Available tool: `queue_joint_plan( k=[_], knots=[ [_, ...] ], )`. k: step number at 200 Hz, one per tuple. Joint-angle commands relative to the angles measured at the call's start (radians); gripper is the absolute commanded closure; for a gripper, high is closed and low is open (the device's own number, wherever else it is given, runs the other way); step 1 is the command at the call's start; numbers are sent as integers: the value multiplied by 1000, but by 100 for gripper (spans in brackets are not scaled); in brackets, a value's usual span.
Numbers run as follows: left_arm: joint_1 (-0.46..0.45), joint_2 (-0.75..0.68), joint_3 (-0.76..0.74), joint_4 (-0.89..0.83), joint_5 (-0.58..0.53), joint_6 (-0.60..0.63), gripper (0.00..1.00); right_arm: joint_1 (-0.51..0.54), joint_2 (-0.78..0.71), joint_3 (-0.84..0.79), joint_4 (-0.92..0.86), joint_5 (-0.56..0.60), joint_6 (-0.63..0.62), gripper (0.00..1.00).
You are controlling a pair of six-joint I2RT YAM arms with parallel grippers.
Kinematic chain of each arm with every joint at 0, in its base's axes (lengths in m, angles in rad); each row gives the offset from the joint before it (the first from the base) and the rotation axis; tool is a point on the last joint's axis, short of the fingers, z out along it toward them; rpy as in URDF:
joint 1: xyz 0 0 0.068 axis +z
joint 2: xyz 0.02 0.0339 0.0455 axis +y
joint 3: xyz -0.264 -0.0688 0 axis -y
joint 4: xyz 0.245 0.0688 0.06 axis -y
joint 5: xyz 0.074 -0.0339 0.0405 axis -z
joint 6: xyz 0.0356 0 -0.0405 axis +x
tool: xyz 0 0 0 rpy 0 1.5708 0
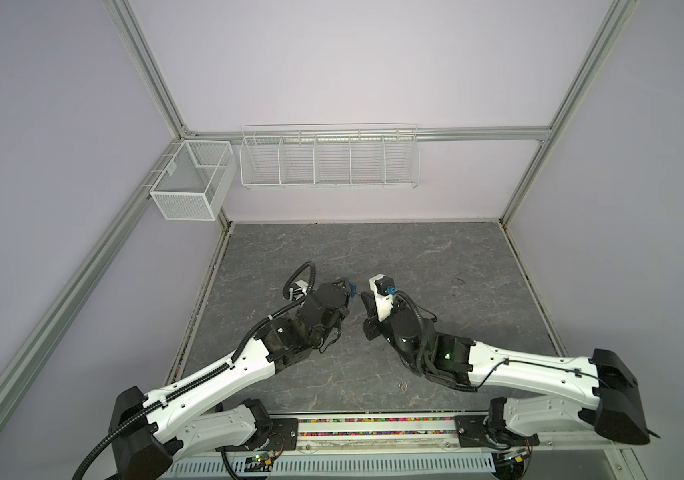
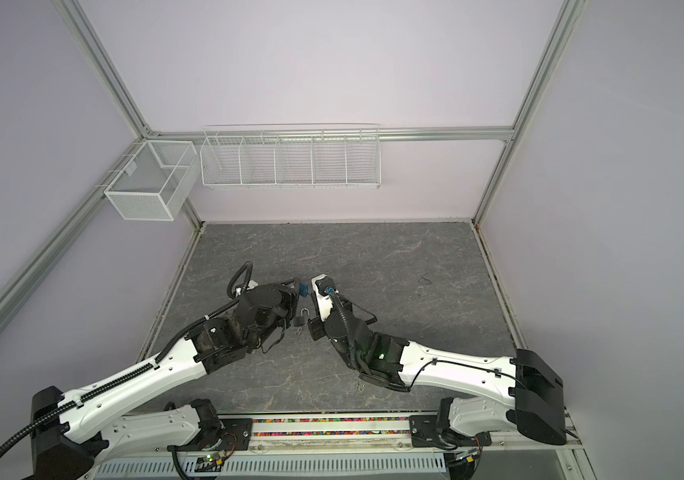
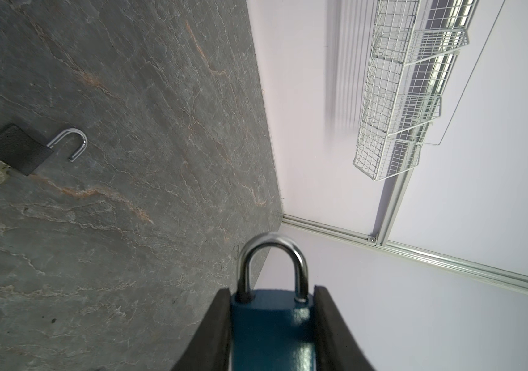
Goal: Unlock with the key
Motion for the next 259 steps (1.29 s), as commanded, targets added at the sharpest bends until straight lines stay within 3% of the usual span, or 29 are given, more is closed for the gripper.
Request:
queue_joint_plan(
  k=[1,80,259],
  knots=[
    [-17,-2,37,25,76,-33,100,-4,39,32,89,74,-111,94],
    [-12,-39,10,33,-5,-73,100,4,-37,-44,33,-93,25,93],
    [-6,-30,1,80,2,-77,100,10,-48,-52,10,-257,126,93]
  ],
)
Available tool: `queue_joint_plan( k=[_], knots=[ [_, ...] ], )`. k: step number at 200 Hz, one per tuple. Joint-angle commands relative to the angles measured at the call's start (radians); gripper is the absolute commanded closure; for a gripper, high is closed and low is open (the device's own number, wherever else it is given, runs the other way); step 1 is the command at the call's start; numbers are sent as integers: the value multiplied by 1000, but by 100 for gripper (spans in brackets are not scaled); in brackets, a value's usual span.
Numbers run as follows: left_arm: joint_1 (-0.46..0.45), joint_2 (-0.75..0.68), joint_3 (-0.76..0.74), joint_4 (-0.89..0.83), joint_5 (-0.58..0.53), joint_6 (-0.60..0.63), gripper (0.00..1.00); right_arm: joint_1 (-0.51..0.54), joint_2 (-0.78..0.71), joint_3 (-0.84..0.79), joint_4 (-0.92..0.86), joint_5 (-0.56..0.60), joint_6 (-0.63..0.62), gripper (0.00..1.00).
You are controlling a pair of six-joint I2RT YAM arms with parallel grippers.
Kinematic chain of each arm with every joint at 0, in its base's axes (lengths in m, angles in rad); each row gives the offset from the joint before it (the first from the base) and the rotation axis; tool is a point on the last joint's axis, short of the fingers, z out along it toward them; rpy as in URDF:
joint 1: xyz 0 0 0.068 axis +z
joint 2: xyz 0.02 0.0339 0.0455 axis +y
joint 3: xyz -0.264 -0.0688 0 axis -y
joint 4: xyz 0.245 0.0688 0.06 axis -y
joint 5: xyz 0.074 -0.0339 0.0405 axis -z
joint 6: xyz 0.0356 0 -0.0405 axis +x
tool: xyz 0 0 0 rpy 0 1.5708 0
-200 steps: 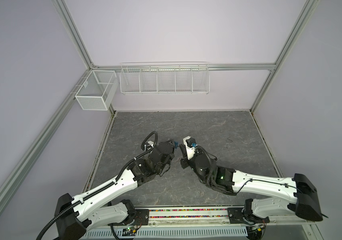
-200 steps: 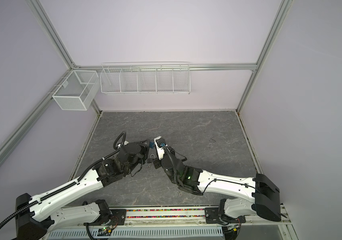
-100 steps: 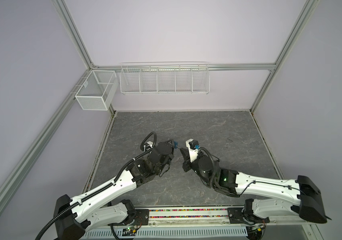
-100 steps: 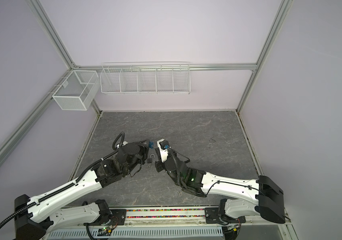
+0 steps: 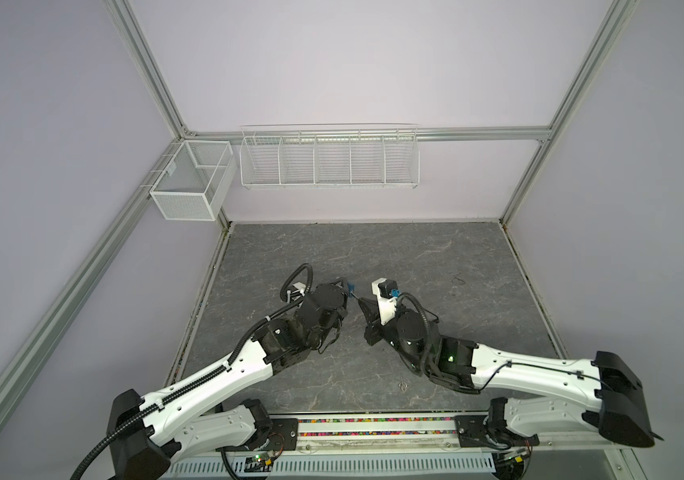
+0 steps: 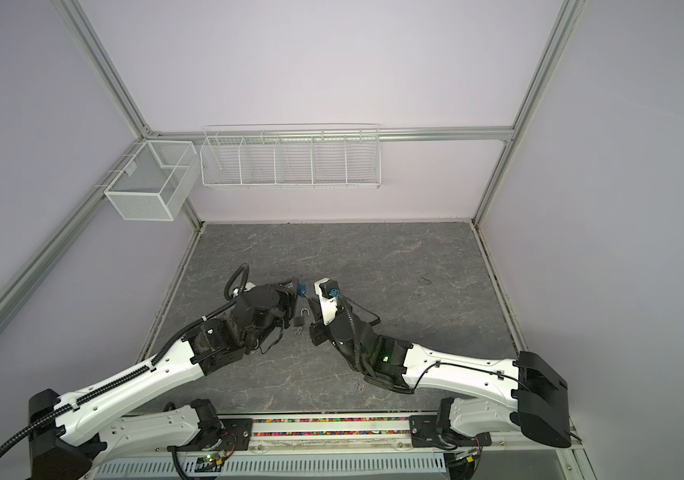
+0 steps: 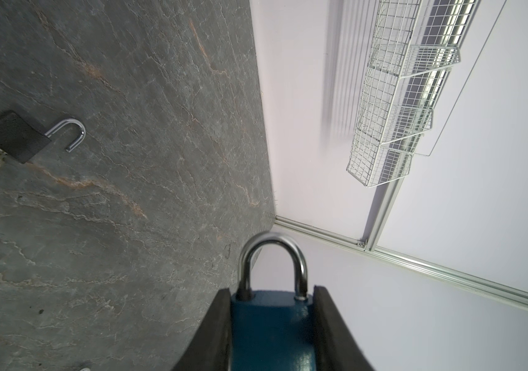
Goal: Unlock with the key
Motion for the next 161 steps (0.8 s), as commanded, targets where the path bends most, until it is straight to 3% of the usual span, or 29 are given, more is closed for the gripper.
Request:
queue_joint_plan(
  k=[1,46,76,107,161],
  knots=[
    [-5,-15,1,88,12,-24,100,15,-11,13,-16,-120,13,94],
    [-2,-22,-4,77,7,-23,100,12,-24,37,-58,-99,22,94],
    [3,-23,-4,57,0,-16,100,11,-43,56,-175,26,25,94],
    [9,-21,14,15,-19,21,100,7,-89,56,-230,66,7,94],
    [20,15,64,-41,-20,89,100,-63,-84,119,-275,-82,-24,94]
  ],
)
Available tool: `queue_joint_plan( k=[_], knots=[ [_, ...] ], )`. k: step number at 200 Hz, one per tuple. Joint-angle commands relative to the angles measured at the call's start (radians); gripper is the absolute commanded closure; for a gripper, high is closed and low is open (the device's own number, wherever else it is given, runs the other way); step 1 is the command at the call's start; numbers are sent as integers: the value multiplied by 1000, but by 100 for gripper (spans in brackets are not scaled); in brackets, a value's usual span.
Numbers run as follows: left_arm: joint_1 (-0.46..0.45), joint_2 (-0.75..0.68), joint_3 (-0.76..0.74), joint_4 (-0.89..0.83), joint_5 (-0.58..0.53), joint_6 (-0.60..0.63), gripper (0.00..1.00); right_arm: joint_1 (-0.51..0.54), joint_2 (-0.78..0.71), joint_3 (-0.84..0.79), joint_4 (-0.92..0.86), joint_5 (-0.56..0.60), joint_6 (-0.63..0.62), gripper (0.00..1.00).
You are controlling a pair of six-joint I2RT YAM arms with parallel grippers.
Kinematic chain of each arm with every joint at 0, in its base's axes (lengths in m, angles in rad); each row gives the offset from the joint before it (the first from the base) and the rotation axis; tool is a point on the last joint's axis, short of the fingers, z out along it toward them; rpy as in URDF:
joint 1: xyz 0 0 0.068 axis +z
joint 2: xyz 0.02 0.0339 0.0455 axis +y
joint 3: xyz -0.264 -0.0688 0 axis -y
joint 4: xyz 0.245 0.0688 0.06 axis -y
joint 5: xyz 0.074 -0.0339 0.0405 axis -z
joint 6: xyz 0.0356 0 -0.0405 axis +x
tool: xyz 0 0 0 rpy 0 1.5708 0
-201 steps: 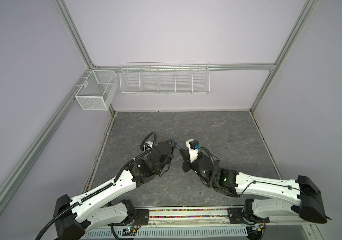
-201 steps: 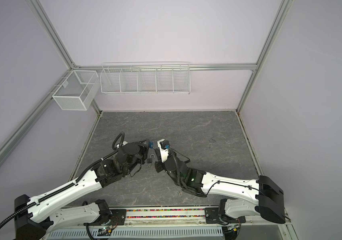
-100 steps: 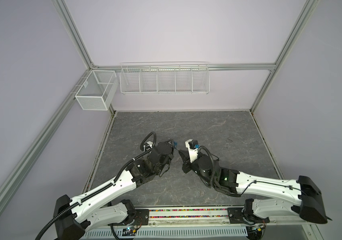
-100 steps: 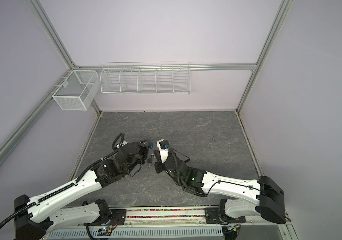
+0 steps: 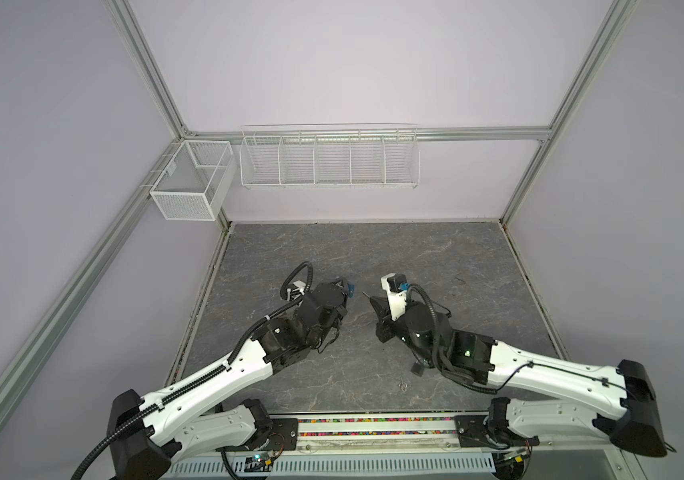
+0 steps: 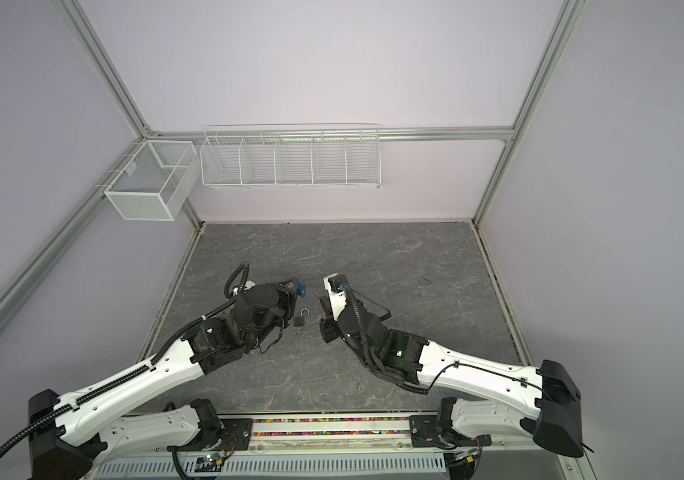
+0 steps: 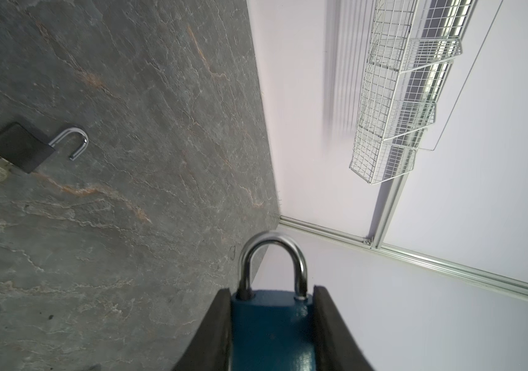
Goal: Unlock with the key
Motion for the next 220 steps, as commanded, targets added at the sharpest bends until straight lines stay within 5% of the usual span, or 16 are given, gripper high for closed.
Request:
queue_joint_plan(
  k=[1,220],
  knots=[
    [8,10,51,-18,-23,39,100,-8,6,47,-23,-64,-36,94],
    [14,38,76,-10,-5,52,100,-54,140,155,-68,-116,17,94]
  ],
)
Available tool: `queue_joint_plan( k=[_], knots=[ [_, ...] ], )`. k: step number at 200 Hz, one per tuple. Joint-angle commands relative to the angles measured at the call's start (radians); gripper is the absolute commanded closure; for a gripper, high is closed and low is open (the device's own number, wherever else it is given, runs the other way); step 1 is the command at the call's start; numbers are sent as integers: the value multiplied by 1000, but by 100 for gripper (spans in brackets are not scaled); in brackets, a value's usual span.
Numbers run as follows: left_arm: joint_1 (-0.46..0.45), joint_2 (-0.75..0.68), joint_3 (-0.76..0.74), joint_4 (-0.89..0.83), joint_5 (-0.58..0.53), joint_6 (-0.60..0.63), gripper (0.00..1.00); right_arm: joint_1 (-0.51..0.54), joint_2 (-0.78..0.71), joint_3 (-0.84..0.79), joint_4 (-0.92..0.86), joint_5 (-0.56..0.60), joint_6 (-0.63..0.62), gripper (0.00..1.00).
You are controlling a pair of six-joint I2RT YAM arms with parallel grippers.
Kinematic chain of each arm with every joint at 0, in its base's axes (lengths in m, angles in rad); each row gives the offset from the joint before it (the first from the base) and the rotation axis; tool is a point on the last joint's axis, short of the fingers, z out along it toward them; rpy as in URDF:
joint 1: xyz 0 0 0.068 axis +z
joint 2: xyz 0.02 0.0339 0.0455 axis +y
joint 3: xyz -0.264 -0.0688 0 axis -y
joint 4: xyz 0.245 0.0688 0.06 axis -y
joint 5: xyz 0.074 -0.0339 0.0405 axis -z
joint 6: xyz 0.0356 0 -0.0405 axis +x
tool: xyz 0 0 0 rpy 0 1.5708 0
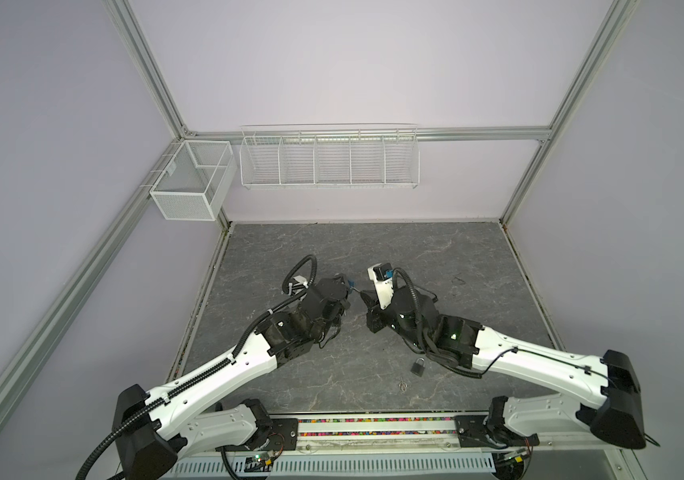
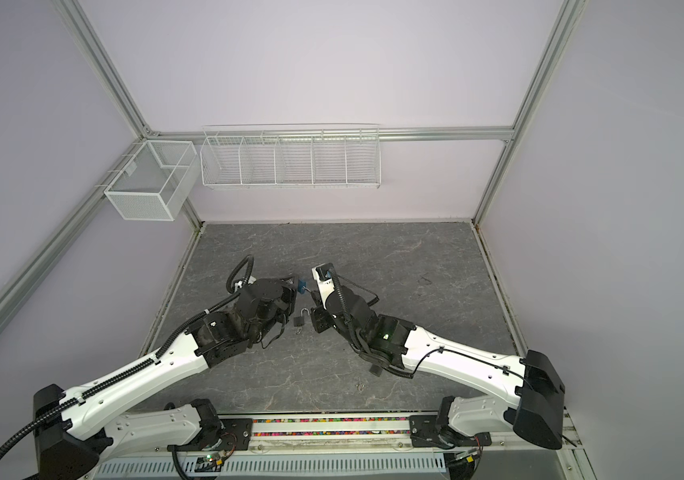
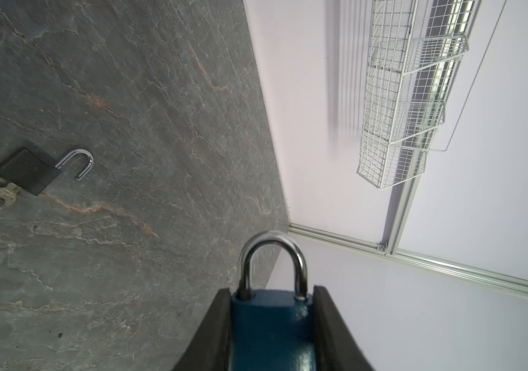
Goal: Unlock with the key
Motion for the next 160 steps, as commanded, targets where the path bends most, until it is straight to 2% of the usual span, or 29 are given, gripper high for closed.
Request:
queue_joint_plan(
  k=[1,114,160],
  knots=[
    [-3,-2,33,16,-2,12,100,-4,14,28,13,-12,13,94],
    [-1,2,37,18,-5,12,100,2,21,42,32,-49,42,93],
    [-1,1,42,19,8,14,100,1,43,53,-2,12,45,94]
  ],
)
